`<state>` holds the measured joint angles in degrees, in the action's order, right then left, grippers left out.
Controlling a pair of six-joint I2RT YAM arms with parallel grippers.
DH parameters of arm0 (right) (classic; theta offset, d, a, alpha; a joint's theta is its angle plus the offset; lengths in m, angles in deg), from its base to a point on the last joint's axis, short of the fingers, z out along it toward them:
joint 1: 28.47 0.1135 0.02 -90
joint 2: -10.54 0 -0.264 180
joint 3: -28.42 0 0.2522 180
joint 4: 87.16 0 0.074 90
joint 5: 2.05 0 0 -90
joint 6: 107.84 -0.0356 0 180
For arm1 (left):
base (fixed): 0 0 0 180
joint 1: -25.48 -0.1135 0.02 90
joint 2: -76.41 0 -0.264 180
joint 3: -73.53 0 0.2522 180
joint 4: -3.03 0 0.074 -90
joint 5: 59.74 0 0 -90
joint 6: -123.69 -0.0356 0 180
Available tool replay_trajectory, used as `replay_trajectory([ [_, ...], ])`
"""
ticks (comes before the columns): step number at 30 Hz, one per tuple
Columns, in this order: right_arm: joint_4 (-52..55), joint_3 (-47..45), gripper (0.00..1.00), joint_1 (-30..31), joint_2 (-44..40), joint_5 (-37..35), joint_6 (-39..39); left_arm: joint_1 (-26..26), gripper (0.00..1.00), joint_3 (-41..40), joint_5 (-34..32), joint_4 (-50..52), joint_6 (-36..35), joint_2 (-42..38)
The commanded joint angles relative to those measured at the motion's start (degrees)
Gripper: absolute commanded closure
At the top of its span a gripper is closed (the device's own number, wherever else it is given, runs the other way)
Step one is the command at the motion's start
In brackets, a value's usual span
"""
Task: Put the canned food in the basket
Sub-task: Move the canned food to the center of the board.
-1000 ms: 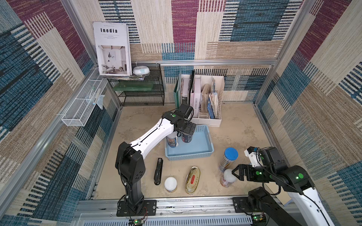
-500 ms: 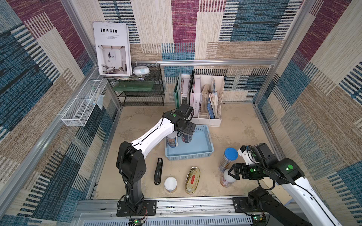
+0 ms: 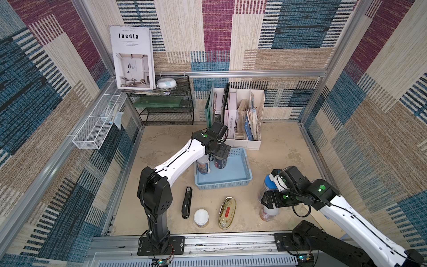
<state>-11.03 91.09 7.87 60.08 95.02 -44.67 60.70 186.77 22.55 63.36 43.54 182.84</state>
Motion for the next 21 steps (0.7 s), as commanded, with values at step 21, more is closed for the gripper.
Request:
replay_trajectory([
  [21, 3.31, 7.42, 0.01, 3.03, 2.01, -13.70, -5.62, -0.30, 0.00, -1.22, 1.20, 0.10, -0.09, -0.74],
])
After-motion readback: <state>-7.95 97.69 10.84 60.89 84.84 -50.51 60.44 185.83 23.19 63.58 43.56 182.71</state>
